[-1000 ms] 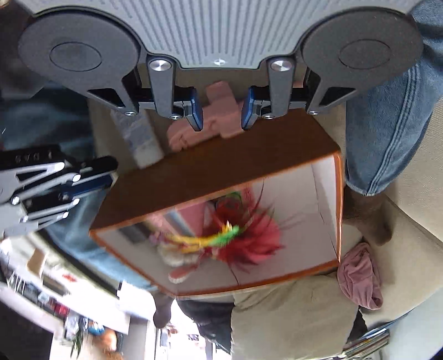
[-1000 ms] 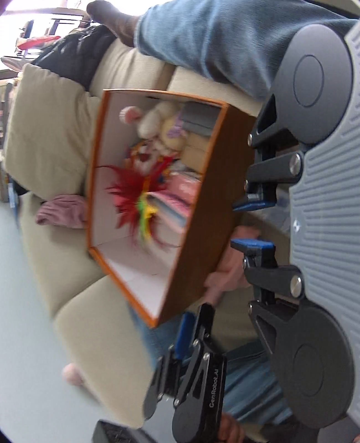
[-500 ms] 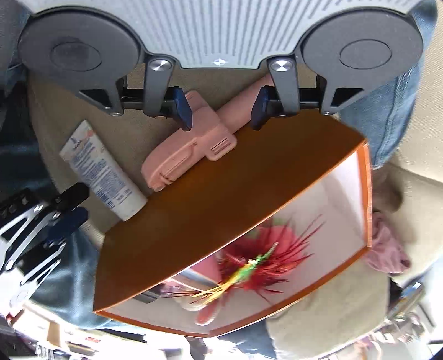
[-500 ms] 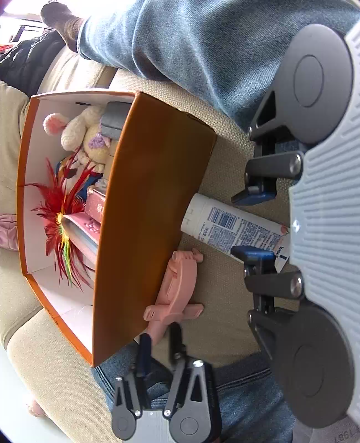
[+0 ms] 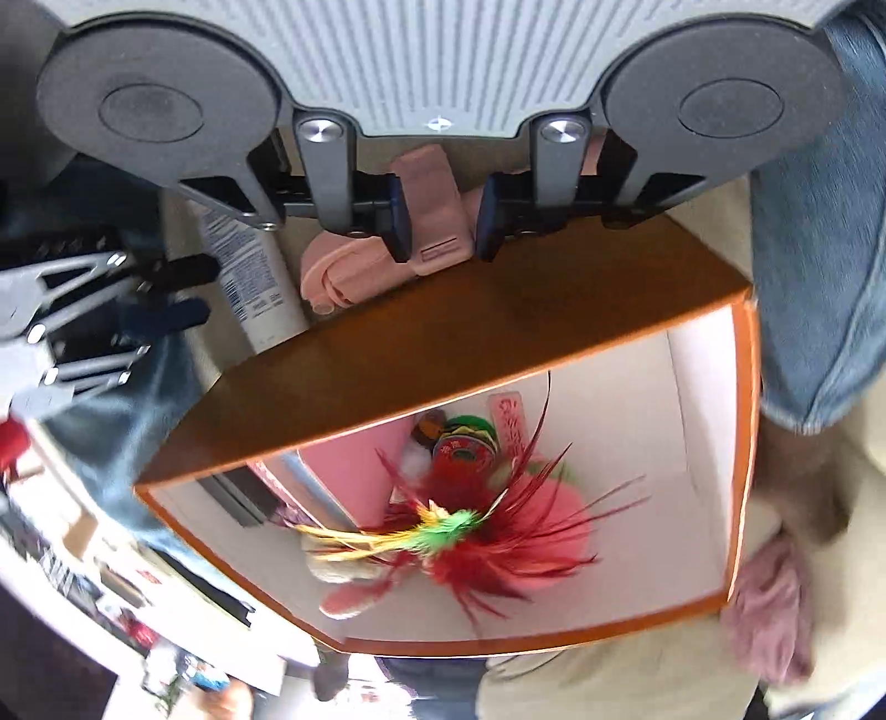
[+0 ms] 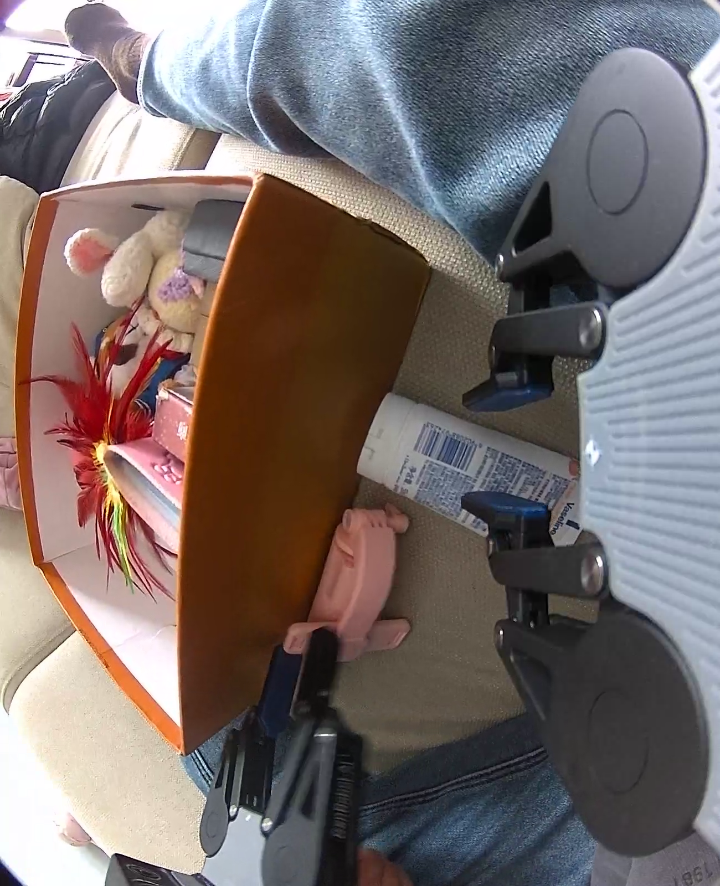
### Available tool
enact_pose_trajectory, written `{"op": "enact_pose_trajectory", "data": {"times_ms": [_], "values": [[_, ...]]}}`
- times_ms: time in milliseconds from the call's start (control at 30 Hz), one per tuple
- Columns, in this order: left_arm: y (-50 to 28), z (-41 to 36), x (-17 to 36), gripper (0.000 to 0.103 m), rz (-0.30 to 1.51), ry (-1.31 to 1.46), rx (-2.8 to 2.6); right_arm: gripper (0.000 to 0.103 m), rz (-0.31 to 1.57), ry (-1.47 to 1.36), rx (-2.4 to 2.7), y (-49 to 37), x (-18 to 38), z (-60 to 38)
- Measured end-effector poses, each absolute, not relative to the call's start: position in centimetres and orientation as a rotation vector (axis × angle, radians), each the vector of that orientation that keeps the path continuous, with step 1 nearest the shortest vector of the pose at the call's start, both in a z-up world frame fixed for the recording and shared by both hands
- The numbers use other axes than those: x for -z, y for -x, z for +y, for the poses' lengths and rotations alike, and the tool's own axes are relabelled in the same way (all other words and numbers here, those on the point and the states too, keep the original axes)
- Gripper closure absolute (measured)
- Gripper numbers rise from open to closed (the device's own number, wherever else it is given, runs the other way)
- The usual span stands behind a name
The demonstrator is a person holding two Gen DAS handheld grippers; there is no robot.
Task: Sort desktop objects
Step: 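Grasp the pink plastic holder with the left gripper while the right approaches the white tube, then lift the pink holder with the left gripper while the right grasps the white lotion tube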
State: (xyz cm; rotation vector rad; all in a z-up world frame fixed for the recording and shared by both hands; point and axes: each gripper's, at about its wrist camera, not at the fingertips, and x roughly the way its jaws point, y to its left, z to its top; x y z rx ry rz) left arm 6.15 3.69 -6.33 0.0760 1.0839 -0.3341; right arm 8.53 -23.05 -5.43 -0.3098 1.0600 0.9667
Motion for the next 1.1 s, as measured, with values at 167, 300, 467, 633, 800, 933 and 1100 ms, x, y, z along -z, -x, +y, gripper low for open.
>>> {"op": "enact_pose_trajectory", "data": {"times_ms": [167, 300, 467, 633, 800, 933, 1100], "values": [[-5.3, 2.2, 6.3, 0.095, 1.158, -0.042, 0.389, 0.069, 1.098, 0.294, -0.971, -9.0, 5.7, -23.0], [-4.7, 0.7, 6.4, 0.095, 1.161, -0.084, 0.436, 0.066, 1.116, 0.300, -0.970, -9.1, 5.9, -22.8], [-5.0, -0.9, 6.1, 0.083, 1.144, -0.225, 0.505, 0.066, 1.117, 0.300, -0.969, -9.1, 6.0, -22.8], [-6.3, -1.1, 7.3, 0.077, 1.211, -0.204, 0.587, 0.066, 1.118, 0.302, -0.970, -9.3, 6.0, -22.7], [-6.6, -0.1, 7.9, 0.082, 1.239, -0.080, 0.598, 0.064, 1.147, 0.309, -0.963, -9.8, 6.8, -22.4], [-5.6, 0.6, 7.5, 0.090, 1.220, -0.011, 0.534, 0.059, 1.149, 0.330, -0.982, -9.6, 7.1, -21.7], [-3.5, 2.6, 6.4, 0.093, 1.160, 0.070, 0.365, 0.056, 1.153, 0.363, -0.983, -9.2, 7.3, -20.9]]}}
